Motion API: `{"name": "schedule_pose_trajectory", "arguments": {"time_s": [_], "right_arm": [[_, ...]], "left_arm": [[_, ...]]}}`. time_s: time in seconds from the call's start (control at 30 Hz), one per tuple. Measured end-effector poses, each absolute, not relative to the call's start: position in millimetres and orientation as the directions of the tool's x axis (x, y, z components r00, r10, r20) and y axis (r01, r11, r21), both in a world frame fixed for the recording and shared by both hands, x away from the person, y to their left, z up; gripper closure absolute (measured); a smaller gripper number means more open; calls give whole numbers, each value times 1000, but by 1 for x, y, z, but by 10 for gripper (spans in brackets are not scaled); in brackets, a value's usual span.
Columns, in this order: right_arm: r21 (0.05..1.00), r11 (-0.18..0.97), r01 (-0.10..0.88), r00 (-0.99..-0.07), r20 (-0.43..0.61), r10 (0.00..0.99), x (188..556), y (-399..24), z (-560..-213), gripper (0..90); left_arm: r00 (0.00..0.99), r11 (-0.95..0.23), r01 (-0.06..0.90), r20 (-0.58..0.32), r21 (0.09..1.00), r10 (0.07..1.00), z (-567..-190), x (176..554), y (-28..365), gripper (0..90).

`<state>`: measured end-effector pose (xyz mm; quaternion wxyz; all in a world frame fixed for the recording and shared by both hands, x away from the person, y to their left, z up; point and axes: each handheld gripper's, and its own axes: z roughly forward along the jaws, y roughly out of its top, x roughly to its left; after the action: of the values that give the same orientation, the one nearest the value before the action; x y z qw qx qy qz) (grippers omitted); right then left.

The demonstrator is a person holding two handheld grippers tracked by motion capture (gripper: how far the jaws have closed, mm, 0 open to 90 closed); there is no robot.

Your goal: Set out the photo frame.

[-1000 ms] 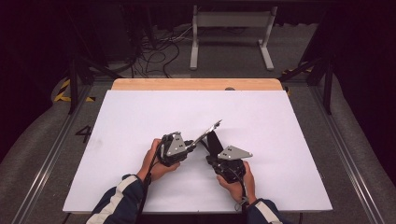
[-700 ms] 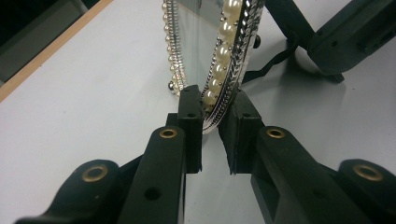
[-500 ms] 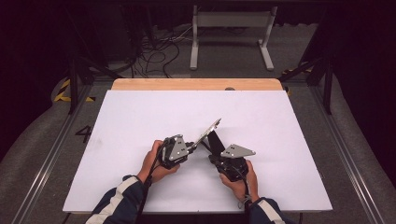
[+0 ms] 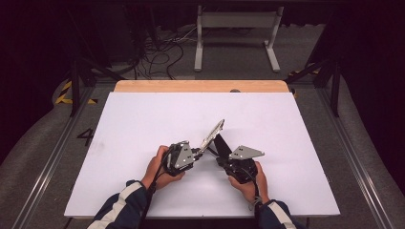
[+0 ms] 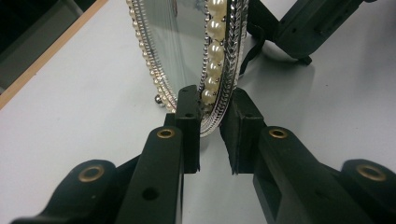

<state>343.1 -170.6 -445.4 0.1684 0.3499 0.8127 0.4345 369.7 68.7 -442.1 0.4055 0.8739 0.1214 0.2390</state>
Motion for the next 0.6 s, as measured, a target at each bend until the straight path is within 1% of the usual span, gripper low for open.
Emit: {"name": "schedule_pose_trajectory", "arguments": {"time_s": [0.17, 0.33, 0.5, 0.6], "right_arm": [[821, 386, 420, -706, 28, 708, 344, -172, -445, 900], [808, 396, 437, -709, 40, 704, 345, -172, -449, 900], [810, 399, 430, -712, 32, 702, 343, -169, -447, 900], [807, 402, 433, -710, 30, 704, 343, -168, -448, 900]], "left_arm": [[858, -637, 21, 314, 771, 408, -442, 369, 68, 771], [869, -598, 37, 270, 800, 414, -443, 371, 69, 755], [871, -563, 29, 256, 826, 420, -440, 370, 70, 631], [875, -559, 26, 252, 829, 414, -439, 370, 70, 636]]}}
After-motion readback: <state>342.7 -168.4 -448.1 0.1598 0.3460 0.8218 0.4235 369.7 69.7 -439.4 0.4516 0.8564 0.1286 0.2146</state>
